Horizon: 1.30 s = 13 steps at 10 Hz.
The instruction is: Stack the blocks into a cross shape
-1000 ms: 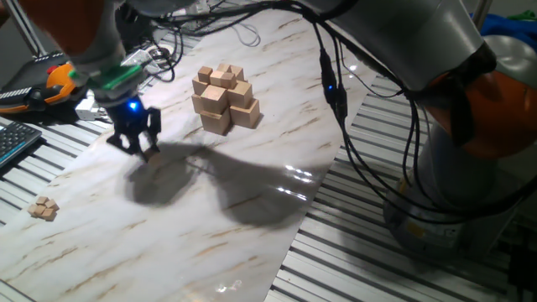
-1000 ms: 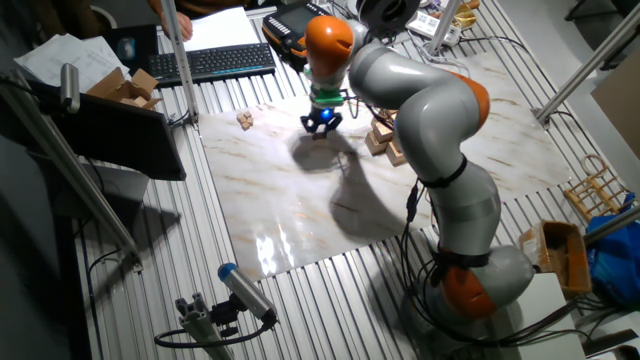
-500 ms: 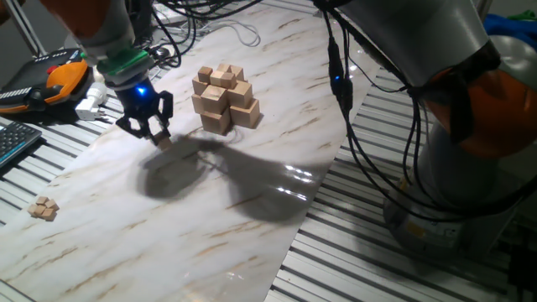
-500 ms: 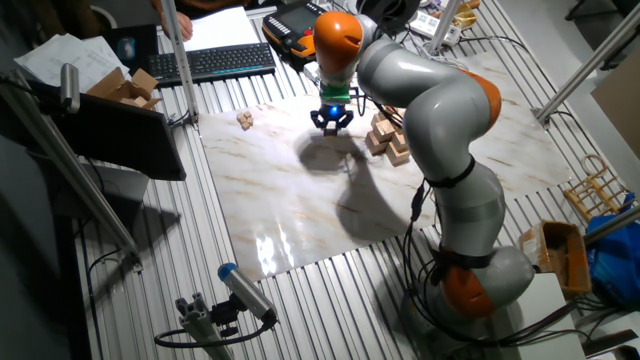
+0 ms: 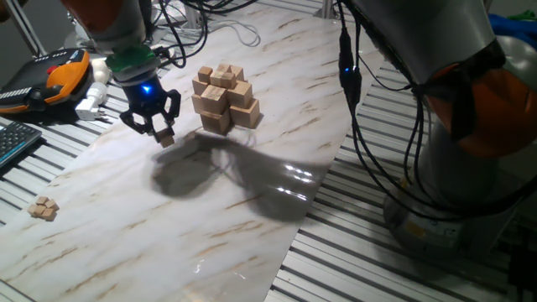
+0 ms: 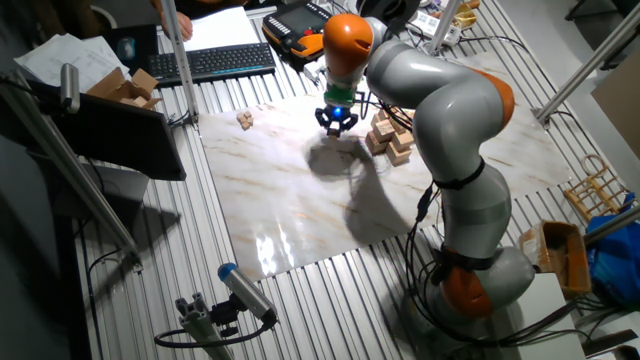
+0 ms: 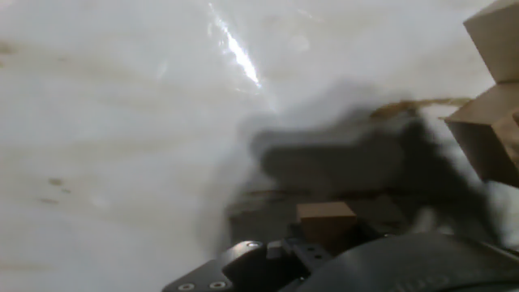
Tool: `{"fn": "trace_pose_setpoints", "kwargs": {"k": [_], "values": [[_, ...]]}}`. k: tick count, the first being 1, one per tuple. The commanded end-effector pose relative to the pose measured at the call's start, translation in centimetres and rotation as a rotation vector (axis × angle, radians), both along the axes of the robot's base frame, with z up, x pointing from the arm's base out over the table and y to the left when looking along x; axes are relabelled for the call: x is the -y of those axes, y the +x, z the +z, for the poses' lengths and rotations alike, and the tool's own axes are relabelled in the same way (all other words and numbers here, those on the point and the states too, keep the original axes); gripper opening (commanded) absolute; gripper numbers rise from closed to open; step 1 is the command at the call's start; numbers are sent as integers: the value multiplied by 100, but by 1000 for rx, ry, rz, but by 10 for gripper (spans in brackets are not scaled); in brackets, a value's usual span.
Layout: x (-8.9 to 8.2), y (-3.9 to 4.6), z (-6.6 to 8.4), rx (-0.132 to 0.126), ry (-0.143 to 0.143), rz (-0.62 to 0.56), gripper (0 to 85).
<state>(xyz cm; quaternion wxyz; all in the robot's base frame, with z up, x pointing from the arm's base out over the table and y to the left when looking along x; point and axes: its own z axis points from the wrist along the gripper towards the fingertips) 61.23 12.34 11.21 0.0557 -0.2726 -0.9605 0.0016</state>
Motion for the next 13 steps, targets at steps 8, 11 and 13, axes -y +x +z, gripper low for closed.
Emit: {"fn": "trace_pose_setpoints", "kwargs": {"k": [8,11,13], "values": [[-44,14,-24,70,-22,-774,0],[-44,14,-24,96,-29,-870,0],[-11,-7,24,101,-88,-965,0]]}}
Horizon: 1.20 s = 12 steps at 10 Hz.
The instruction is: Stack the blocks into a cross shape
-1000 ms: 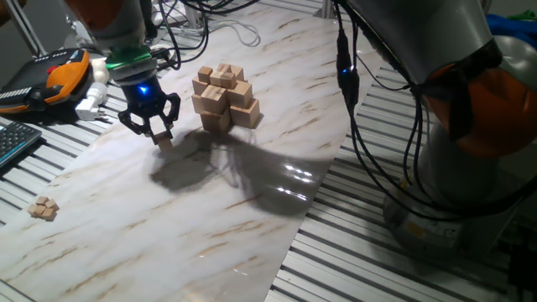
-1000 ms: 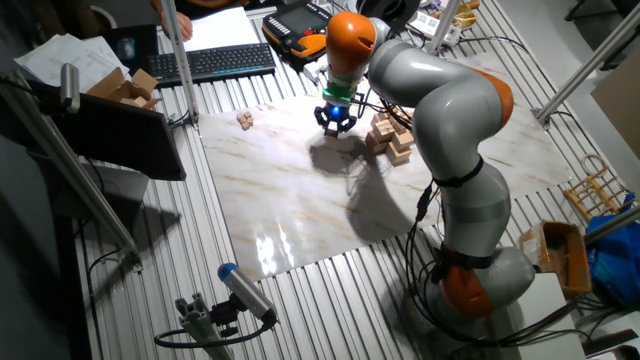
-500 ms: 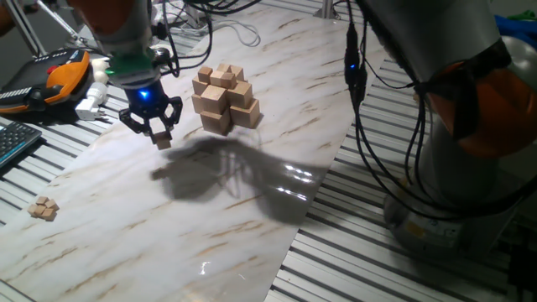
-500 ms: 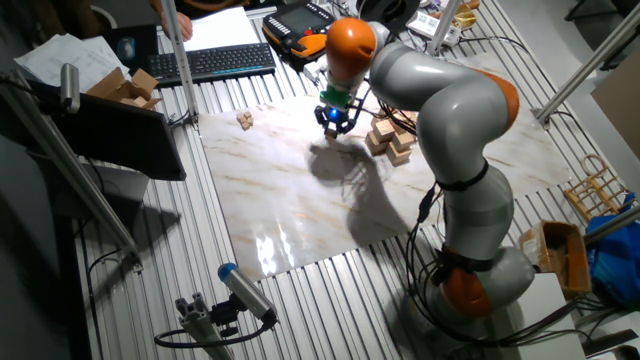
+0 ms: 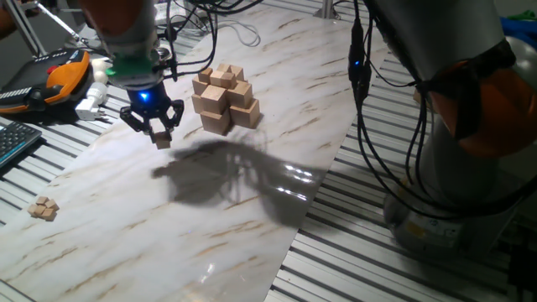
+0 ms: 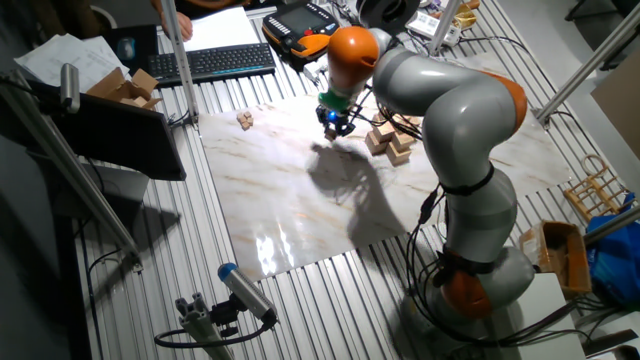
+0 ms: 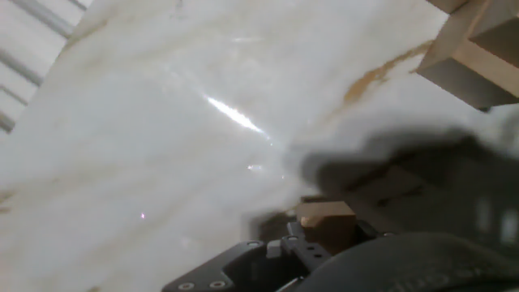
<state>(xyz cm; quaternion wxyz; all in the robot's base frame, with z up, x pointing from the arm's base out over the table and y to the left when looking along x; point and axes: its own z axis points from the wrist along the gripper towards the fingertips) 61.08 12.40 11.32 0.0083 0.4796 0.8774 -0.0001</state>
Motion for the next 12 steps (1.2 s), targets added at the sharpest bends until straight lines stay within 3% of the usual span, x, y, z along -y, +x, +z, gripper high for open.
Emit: {"fn": "trace_pose_setpoints", "kwargs": {"k": [1,3,4,5,7,9,10,12], "values": [[92,-56,120,0,-6,-536,0],[347,-148,338,-17,-15,-541,0],[526,-194,428,-15,-33,-535,0],[698,-211,481,-15,-31,-518,0],[1056,-165,560,-42,23,-502,0],[1344,-140,616,-63,53,-502,0],[1393,-146,613,-62,51,-509,0],[1481,-161,597,-38,-3,-499,0]]}}
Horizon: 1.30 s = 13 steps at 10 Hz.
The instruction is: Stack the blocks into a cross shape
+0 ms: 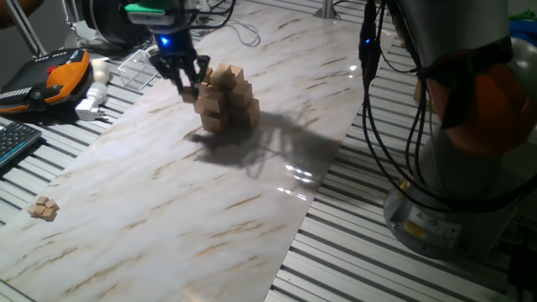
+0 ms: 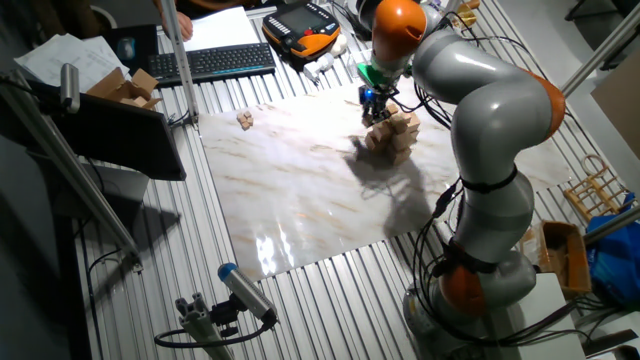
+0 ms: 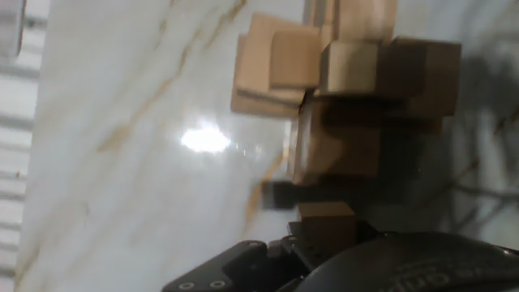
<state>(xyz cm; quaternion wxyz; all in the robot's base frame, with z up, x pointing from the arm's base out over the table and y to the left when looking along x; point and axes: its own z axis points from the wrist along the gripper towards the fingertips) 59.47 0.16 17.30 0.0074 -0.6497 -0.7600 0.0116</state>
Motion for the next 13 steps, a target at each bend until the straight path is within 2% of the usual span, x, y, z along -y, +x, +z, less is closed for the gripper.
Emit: {"fn": "trace_pose_setpoints", "kwargs": {"k": [1,2,6,7,8,11,13], "values": [[335,-1,1,6,-2,-84,0],[389,9,4,7,5,-84,0],[424,24,-47,-5,12,-82,0],[416,22,-59,-18,14,-56,0],[391,31,-72,-27,-1,-30,0],[491,0,-125,-13,9,-27,0],[520,-9,-145,-13,16,-31,0]]}}
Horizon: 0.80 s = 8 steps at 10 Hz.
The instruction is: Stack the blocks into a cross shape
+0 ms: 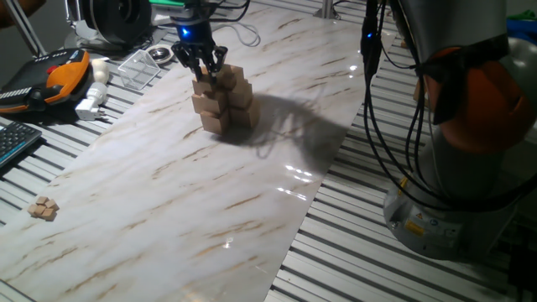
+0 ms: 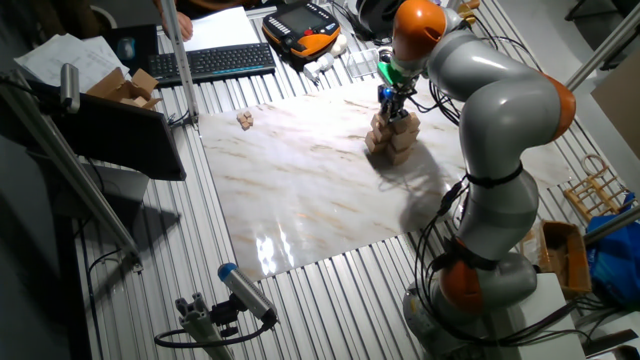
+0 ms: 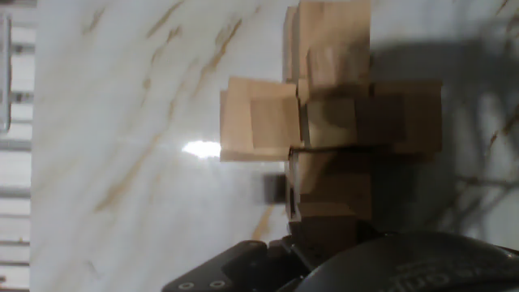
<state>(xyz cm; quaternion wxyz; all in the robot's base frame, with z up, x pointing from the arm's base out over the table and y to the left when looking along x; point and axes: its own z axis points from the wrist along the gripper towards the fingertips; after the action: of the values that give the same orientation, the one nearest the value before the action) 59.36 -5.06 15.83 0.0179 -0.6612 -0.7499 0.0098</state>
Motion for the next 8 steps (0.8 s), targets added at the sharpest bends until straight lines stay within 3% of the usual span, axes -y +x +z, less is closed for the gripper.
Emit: {"fn": "trace_pose_setpoints", "kwargs": {"k": [1,8], "values": [[14,-3,-5,2,0,3,0],[97,-23,-66,-11,33,26,0]]}}
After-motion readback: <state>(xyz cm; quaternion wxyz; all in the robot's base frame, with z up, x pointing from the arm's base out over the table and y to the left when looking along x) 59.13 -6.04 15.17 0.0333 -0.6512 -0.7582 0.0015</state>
